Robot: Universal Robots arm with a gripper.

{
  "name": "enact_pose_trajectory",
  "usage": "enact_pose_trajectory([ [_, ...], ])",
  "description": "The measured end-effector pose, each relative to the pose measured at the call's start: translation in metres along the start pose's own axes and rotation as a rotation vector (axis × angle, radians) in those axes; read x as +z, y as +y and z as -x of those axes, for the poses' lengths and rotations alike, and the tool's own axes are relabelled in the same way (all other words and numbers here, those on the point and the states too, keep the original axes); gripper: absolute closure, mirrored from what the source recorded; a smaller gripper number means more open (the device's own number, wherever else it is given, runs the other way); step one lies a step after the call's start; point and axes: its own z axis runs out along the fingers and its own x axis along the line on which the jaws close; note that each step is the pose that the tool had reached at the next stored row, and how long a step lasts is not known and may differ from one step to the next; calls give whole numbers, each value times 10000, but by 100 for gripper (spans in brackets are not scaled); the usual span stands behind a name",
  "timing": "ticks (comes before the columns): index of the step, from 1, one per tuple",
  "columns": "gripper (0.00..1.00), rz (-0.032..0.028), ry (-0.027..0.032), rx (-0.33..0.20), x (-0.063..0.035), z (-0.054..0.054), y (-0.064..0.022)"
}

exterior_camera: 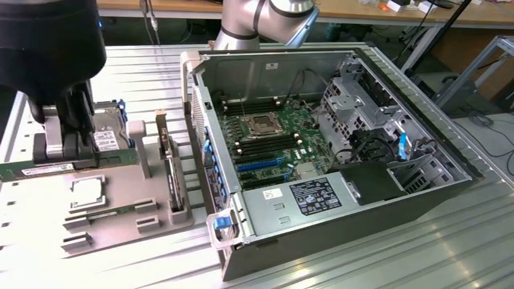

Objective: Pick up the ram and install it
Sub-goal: 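Pick up the ram and move it above insertion slot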

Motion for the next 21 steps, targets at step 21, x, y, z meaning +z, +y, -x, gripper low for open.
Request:
enact_pose_trajectory([
  [21, 86, 33, 1, -9, -211, 17, -853],
])
